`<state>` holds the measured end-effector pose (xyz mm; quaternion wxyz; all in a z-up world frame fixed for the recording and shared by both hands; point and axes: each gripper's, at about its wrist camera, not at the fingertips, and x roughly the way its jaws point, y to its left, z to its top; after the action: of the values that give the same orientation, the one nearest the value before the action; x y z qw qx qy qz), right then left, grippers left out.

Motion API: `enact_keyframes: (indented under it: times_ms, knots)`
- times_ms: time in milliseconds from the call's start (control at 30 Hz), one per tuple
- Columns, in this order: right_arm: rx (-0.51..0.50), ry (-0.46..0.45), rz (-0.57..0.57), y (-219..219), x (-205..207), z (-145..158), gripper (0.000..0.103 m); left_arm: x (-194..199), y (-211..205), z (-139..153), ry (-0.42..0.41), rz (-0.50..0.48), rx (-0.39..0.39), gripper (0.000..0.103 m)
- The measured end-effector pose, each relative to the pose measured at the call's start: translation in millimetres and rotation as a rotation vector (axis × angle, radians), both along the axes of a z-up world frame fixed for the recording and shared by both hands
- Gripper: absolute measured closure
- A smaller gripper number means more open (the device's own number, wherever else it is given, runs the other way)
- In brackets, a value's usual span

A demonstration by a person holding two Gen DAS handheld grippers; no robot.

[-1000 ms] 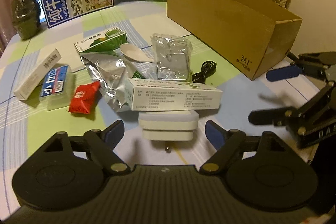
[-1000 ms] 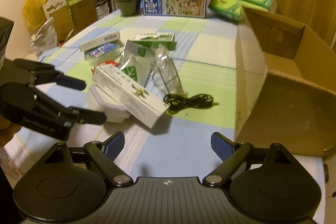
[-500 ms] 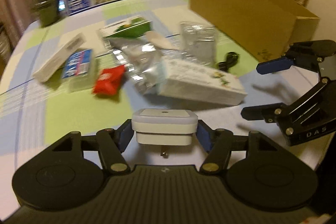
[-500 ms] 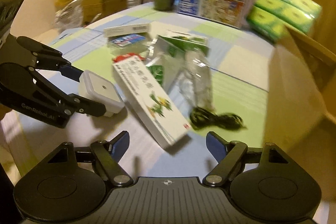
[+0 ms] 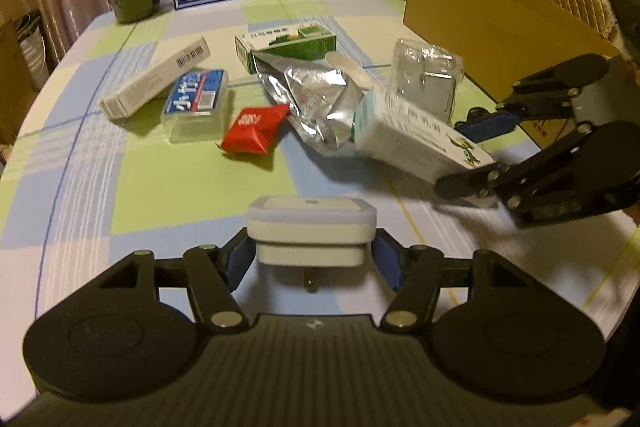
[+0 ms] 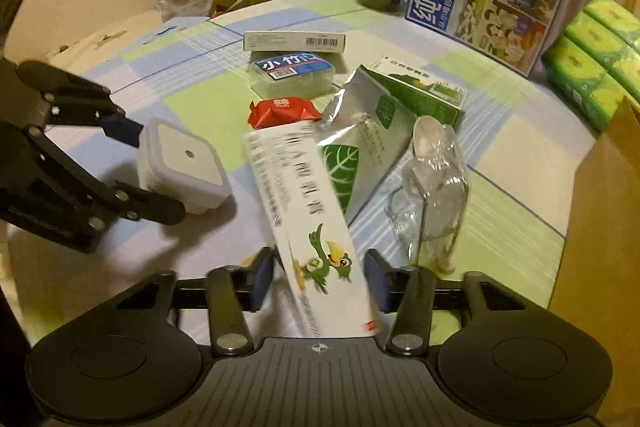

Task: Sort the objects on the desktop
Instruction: 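Grasp the white plug adapter with the left tool while the right tool grasps the white-green medicine box, then lift the plug adapter with the left tool while the right tool lifts the medicine box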

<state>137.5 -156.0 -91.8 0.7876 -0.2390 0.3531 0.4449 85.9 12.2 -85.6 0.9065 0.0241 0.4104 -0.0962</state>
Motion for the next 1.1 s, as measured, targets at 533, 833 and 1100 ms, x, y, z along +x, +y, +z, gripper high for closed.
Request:
enact_keyframes:
  times_ms: [533,833,1100]
  knots:
    - [0.165,0.119,-0.362,-38.1,-41.4,-9.9,0.054,5.8,1.5,2.0,-0.063,0.068,-0.013,0.023]
    - [0.131,0.033,-0.338,-29.2,-46.0,-19.3,0.065,9.8,-2.1,-1.8,-0.056,0.051,-0.008,0.027]
    - [0.11,0.028,-0.337,-27.9,-48.7,-24.1,0.068,11.4,-3.0,-5.3,-0.044,0.054,0.01,0.03]
